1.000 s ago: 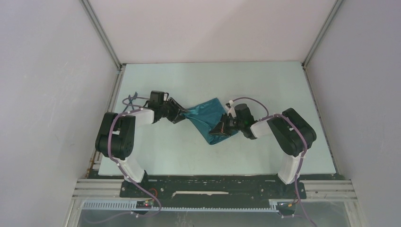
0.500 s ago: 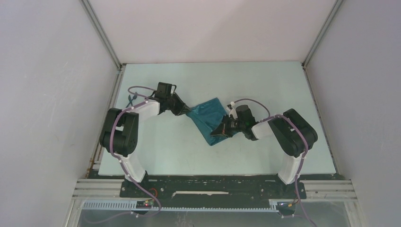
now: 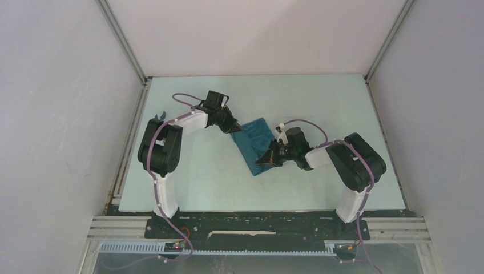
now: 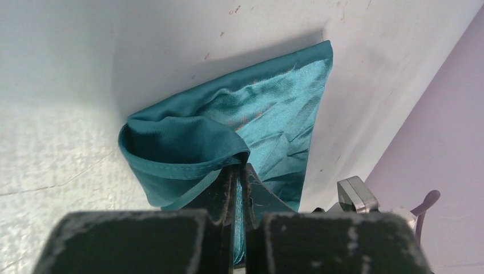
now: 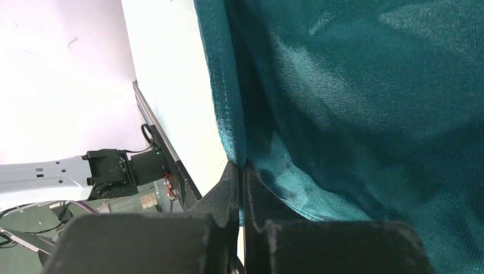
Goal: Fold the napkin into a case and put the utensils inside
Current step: Fold the lower triangle-folded napkin at the center of the board.
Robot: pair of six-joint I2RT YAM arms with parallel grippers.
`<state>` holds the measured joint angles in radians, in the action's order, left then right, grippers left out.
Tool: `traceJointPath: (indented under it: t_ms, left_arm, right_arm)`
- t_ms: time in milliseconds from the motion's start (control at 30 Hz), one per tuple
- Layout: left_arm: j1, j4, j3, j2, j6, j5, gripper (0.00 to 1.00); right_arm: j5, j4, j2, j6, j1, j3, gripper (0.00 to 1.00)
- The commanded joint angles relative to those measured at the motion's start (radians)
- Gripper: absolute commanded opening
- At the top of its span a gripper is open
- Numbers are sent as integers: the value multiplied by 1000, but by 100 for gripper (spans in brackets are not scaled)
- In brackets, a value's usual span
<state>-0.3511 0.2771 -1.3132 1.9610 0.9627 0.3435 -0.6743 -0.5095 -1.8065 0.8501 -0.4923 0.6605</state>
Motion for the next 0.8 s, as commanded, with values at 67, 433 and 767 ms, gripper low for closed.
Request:
traceJointPath:
  t_ms: [67,433,767]
  left_arm:
    - [-30,37,-99,72,-25,6,4]
    - [-43,50,-182,144,-24,18,4]
    - [-48,61,-232,184,-24,28,4]
  right_arm:
    - [12,19,35,-46,10,-14,0]
    - [28,55,44,-79,17,-16,0]
    - [36,80,54,-101,27,-16,0]
